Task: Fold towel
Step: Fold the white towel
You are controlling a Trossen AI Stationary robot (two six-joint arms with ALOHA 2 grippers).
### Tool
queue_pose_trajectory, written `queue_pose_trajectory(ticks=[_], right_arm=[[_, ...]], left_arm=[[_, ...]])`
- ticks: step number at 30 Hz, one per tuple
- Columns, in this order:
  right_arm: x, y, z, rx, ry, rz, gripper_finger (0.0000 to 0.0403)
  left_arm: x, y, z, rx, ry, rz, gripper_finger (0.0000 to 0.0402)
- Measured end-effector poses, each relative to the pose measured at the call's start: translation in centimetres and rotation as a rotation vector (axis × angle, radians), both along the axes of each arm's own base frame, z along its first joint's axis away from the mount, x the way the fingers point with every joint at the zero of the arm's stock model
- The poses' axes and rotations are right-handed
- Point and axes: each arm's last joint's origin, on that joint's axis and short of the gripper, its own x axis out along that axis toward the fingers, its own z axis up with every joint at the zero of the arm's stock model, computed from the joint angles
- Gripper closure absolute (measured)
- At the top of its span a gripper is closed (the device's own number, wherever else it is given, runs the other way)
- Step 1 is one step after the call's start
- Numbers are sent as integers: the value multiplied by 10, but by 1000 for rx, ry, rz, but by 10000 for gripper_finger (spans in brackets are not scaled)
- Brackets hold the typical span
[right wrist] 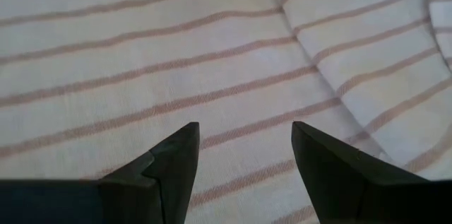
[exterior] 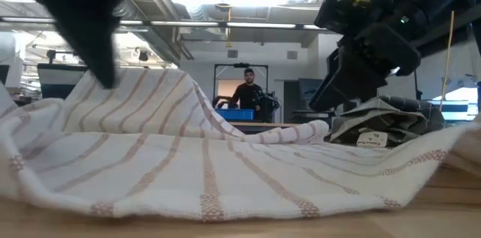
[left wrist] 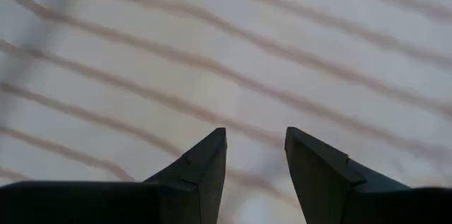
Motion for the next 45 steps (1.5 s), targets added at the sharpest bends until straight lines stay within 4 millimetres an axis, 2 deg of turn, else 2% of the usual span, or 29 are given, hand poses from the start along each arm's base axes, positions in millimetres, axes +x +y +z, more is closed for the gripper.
queue_pose_trajectory(ticks=[6, 11, 14, 21, 28, 32, 36, 39, 45], right_arm=[[-1, 0, -1, 5, 14, 0, 176], [0, 0, 0, 9, 3, 1, 176], [0, 0, 0, 11, -5, 0, 176], [1, 0, 0, 7, -8, -5, 176], [1, 0, 0, 7, -9, -5, 176], [1, 0, 0, 7, -9, -5, 176], [1, 0, 0, 7, -9, -5, 176], [1, 0, 1, 5, -9, -2, 176], [-1, 19, 6, 0, -18, 122, 176]], left_arm=[[-26, -51, 9, -159, 11, -141, 263], [-57, -79, -5, -47, -33, -206, 263], [-62, -83, -23, 55, -44, -225, 263], [-53, -82, -52, 200, -11, -289, 263], [-48, -76, -61, 236, 28, -282, 263], [-46, -75, -63, 236, 33, -288, 277], [-46, -76, -62, 203, 54, -296, 339], [-47, -76, -54, 177, 72, -301, 387], [-45, -88, -22, 9, 79, -314, 383]])
